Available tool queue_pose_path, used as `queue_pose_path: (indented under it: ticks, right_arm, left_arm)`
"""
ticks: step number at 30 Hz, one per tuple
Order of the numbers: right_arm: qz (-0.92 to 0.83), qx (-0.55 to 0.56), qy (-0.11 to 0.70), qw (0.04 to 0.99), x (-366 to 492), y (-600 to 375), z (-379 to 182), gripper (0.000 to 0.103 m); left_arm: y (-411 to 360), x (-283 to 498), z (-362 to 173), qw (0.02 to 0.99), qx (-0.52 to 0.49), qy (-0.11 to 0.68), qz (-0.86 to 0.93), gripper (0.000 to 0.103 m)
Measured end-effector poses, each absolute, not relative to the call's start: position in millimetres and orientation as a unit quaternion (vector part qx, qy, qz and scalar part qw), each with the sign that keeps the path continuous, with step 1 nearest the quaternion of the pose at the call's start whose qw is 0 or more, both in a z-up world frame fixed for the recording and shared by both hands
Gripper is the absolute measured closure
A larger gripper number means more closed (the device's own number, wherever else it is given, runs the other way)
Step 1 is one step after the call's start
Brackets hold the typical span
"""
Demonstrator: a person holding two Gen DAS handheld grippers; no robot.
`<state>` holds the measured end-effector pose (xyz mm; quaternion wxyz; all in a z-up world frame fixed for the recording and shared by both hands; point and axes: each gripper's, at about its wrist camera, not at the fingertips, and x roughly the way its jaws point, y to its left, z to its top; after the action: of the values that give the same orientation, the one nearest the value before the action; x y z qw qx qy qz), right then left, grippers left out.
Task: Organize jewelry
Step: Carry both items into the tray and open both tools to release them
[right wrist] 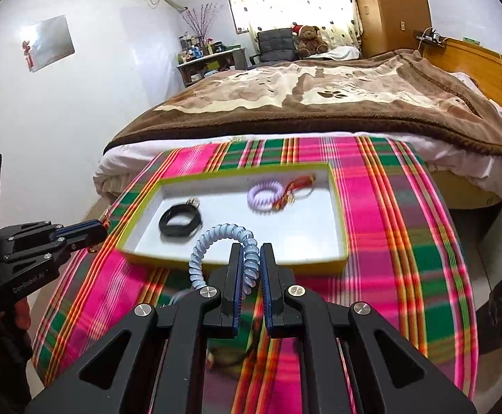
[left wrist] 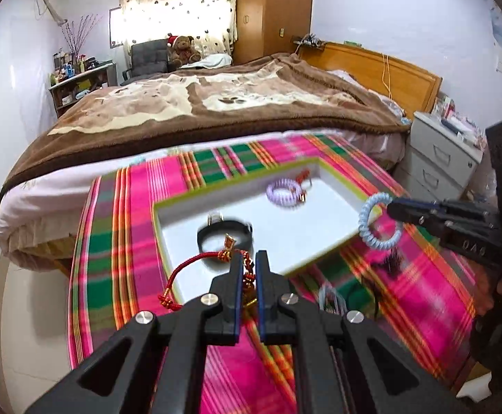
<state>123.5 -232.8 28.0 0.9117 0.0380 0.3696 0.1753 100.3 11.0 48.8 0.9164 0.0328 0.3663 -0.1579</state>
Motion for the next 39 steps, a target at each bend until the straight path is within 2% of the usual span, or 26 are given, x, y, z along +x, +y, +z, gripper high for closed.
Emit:
queue_pose_path:
  ticks: [10,18,31,39]
  right_arm:
    - [0.148,0.030,0.413,0.898,194,-241,5,0.093]
    - [0.128,0.019,0.448,0.885,225,-250,-22,0.093]
    - [0.107,-0.061,0.446,0.887,236,-235,-36,0.093]
    - [0.109,-0.067,0.440,0.889,239,-233,-37,0.093]
  left_arm:
    - [-3,175,30,0.898,-0.025,0.398,-0.183,0.096]
    - [-27,214,4,0.887,-0.022,0.426,-0.180,0.096]
    - [-48,227,-22,0.881,0.004,0.447,-0.153,0.096]
    - [-46,231,-26,0.879,-0.007,0.454,-0.144,0.096]
